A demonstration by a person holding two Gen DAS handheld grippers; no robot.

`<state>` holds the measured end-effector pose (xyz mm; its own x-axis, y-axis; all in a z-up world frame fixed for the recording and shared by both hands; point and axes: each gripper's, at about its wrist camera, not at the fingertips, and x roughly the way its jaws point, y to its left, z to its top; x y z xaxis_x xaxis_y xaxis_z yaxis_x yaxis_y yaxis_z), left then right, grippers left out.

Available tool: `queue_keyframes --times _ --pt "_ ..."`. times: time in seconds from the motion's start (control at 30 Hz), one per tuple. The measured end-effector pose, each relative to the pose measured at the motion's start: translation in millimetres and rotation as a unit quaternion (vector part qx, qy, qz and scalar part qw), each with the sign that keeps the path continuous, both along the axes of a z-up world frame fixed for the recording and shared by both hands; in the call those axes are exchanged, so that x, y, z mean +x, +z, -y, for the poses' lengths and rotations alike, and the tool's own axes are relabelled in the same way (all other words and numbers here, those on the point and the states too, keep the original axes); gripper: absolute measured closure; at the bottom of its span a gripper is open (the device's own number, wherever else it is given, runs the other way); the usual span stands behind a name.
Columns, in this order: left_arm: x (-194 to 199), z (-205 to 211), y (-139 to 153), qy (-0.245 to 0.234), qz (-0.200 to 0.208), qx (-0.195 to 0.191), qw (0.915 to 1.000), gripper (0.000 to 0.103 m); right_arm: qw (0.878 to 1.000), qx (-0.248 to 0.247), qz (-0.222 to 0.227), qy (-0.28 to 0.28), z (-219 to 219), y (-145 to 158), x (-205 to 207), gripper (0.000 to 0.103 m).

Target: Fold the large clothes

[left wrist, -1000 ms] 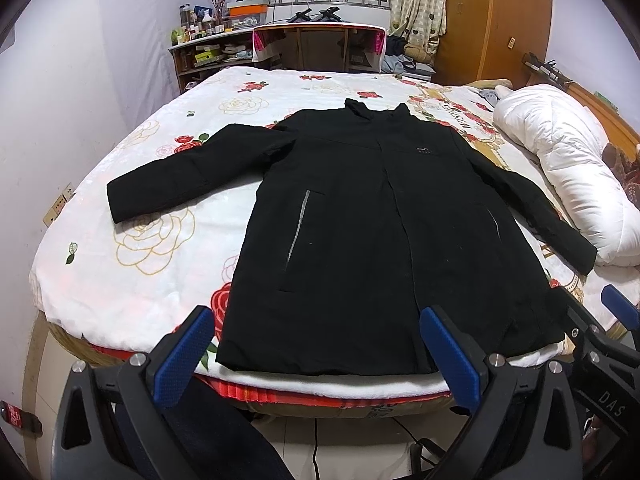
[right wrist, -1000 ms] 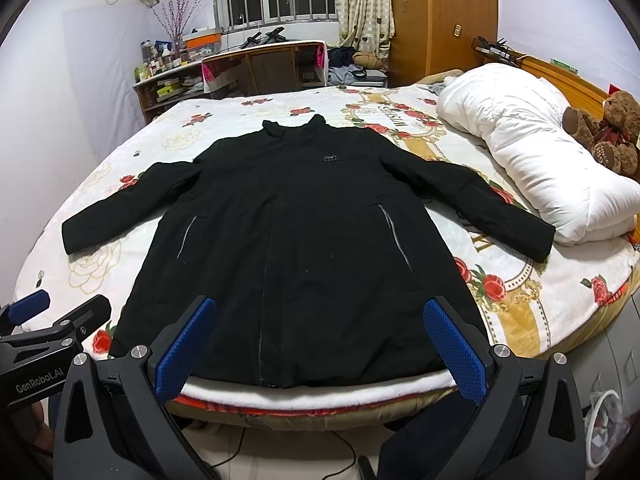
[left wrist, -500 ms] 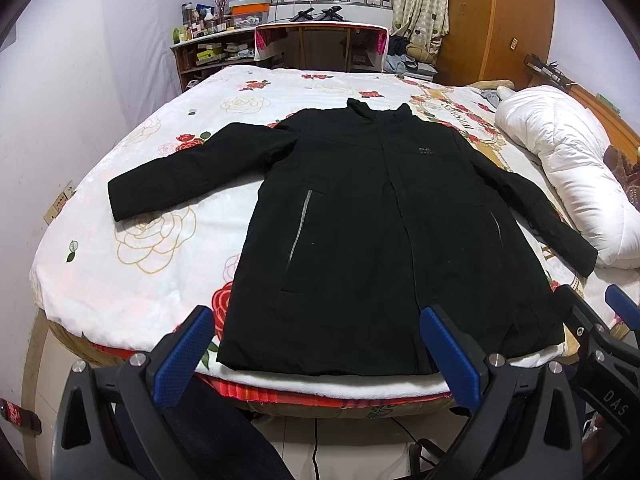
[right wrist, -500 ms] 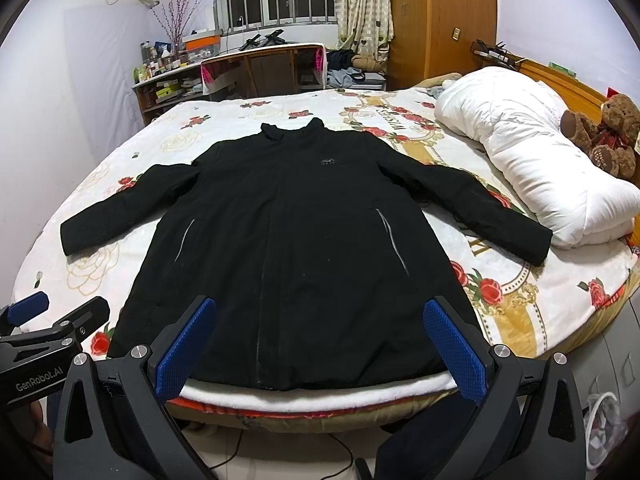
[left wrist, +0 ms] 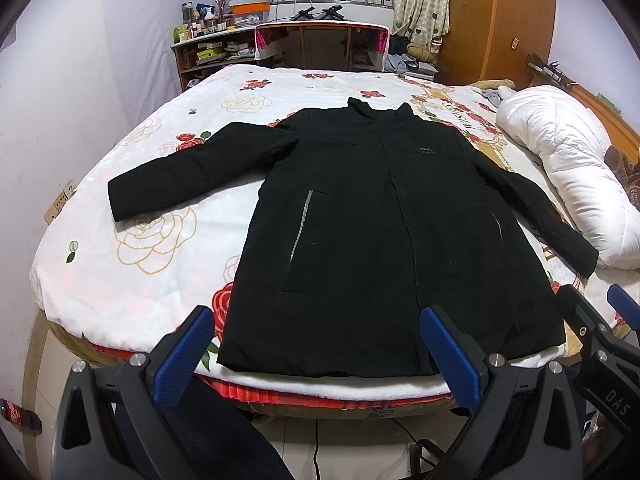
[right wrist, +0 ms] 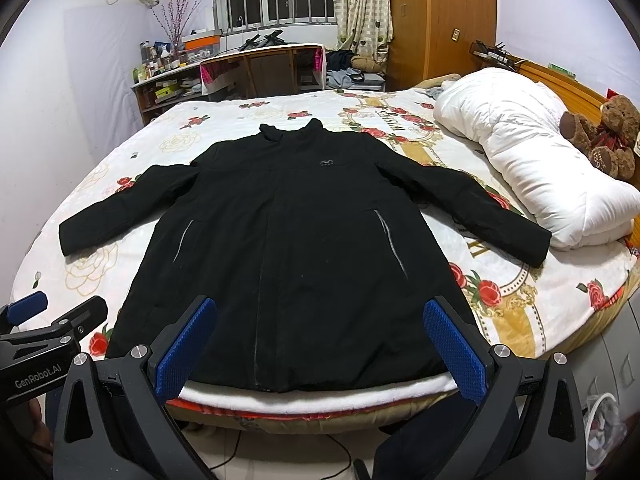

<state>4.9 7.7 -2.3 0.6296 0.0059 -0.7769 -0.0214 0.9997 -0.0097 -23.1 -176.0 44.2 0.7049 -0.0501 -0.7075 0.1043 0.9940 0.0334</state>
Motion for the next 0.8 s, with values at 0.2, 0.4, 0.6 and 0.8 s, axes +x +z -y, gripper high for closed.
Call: queue_keyframes --times 0.2,0.4,0.6,0.8 --pt "3 -1 -1 0.004 0.001 0.002 1.0 0.0 1.0 -0.007 0.001 0.003 -1 1 5 0.0" --pt "11 -9 -3 0.01 0.005 0.0 0.9999 0.0 1.0 -0.021 0.008 0.014 -10 -1 13 0.0" --pt "27 -32 -6 0.018 0.01 -0.018 0.9996 0.0 0.998 -0.032 0.013 0.043 -22 -4 36 0.0" --pt "42 -73 -7 0.044 0.021 -0.031 0.9983 0.0 0.993 -0.028 0.032 0.108 -54 -4 72 0.0"
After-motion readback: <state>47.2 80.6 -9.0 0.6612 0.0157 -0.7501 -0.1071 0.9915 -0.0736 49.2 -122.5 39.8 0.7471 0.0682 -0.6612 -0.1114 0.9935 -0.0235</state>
